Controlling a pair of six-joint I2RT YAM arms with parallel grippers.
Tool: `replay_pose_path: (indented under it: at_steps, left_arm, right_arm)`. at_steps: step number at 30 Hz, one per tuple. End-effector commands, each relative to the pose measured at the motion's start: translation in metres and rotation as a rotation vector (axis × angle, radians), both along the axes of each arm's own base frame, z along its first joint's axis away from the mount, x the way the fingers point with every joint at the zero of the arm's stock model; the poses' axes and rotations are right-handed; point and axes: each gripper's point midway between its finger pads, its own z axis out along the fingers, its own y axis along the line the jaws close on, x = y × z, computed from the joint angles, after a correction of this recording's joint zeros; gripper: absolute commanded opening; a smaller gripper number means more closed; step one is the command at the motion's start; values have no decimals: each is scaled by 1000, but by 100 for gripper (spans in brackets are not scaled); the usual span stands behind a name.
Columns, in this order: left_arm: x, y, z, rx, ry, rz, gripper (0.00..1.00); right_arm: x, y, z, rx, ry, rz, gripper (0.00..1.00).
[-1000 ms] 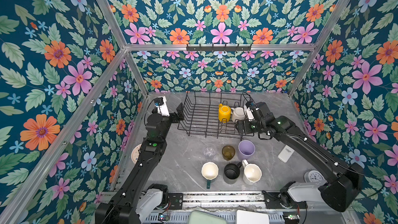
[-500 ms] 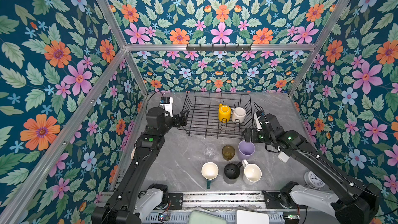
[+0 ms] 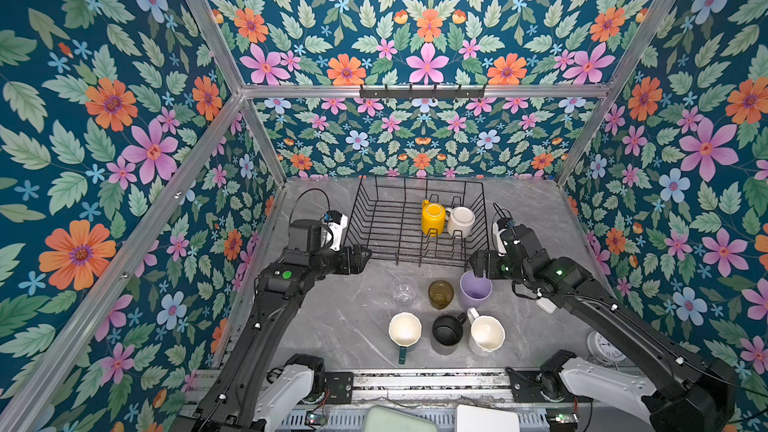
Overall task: Load the cups into the dish rack
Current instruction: 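Reach the left gripper down to the clear glass while the right arm draws back, then close the left gripper on the upside-down clear glass and lift it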
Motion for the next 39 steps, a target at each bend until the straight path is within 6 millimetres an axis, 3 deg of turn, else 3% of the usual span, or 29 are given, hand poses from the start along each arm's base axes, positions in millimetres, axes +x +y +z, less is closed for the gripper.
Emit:
replay_pose_path:
  at_steps: [1, 8, 28, 39]
  left_arm:
    - [-10, -7, -13, 33, 48, -13, 83]
    - [-20, -43, -38, 168, 77, -93, 82]
    - [-25, -73, -92, 268, 182, -105, 75]
    - [-26, -83, -118, 355, 221, -118, 64]
  right_arm:
    - [4, -2, 5, 6, -31, -23, 97]
    - [1, -5, 5, 5, -28, -29, 97]
    - [2, -1, -1, 17, -21, -26, 97]
    - [1, -3, -4, 20, -19, -30, 97]
